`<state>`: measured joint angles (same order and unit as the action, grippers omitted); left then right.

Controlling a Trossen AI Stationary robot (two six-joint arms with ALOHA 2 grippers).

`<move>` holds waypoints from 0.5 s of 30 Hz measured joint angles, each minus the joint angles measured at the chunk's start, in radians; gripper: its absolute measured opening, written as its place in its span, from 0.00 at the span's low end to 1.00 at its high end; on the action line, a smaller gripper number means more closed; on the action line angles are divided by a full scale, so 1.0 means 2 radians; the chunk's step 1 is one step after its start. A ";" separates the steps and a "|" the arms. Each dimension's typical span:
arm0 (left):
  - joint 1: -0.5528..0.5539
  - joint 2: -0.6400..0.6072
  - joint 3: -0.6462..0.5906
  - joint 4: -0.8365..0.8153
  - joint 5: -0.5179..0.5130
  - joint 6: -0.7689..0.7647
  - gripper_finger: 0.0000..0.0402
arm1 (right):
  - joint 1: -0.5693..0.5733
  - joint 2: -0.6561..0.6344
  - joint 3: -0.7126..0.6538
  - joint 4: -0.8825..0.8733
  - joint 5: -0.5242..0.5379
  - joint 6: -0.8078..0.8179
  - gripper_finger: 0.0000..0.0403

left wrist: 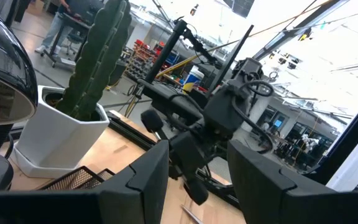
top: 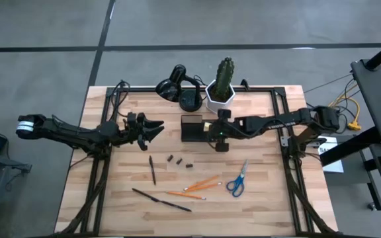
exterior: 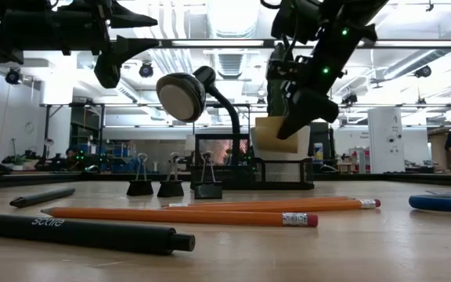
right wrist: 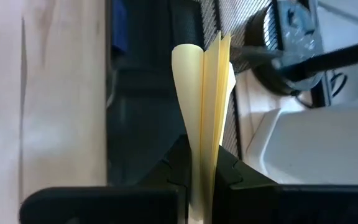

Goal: Pick and place office supplies into organizer
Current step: Put the yellow sticky notes into the black desk organizer

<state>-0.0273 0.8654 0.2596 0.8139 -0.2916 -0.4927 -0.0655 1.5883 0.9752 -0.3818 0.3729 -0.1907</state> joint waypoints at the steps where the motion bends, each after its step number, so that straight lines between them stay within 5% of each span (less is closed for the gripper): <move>1: 0.000 0.000 0.000 0.000 0.000 0.000 0.37 | -0.003 0.000 0.000 0.006 -0.001 -0.005 0.02; 15: 0.001 0.000 0.000 0.000 0.000 0.000 0.37 | -0.025 0.000 -0.018 0.036 -0.007 -0.029 0.02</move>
<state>-0.0261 0.8654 0.2596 0.8141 -0.2916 -0.4919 -0.1159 1.5883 0.9387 -0.3096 0.3585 -0.2480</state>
